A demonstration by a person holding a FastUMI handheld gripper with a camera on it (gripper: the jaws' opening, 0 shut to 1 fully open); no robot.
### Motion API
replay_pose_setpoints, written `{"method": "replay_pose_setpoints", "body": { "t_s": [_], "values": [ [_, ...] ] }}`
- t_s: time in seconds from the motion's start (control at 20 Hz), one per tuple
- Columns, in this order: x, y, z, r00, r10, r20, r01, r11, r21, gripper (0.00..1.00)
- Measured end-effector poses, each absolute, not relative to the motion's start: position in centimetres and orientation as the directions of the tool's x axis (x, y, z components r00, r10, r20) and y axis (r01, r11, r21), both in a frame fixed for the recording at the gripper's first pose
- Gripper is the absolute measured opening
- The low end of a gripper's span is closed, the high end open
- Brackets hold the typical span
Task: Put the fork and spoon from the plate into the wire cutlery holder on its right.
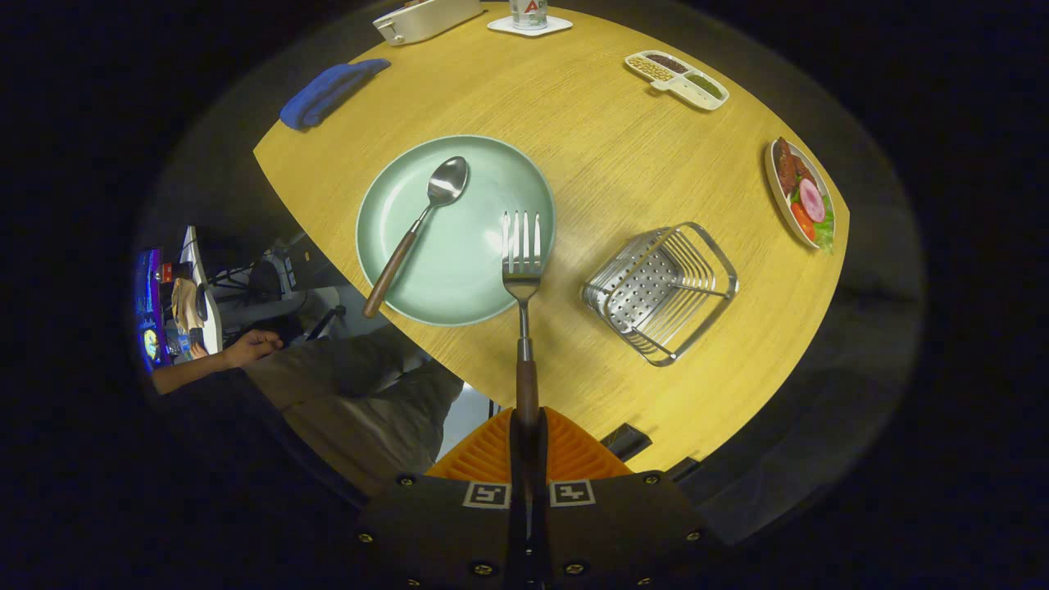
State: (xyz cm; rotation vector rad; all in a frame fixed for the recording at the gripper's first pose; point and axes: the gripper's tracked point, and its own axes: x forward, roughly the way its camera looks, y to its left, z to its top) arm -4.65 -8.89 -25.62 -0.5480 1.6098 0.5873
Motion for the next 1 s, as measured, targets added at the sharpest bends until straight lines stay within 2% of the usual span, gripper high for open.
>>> {"method": "replay_pose_setpoints", "body": {
  "t_s": [0.4,1.0],
  "values": [
    [-2.7,-15.0,-22.9,-0.155,-0.109,-0.982,-0.633,0.774,0.014,0.03],
    [0.0,-16.0,-25.0,-0.314,-0.203,-0.928,-0.609,0.792,0.033,0.03]
  ]
}}
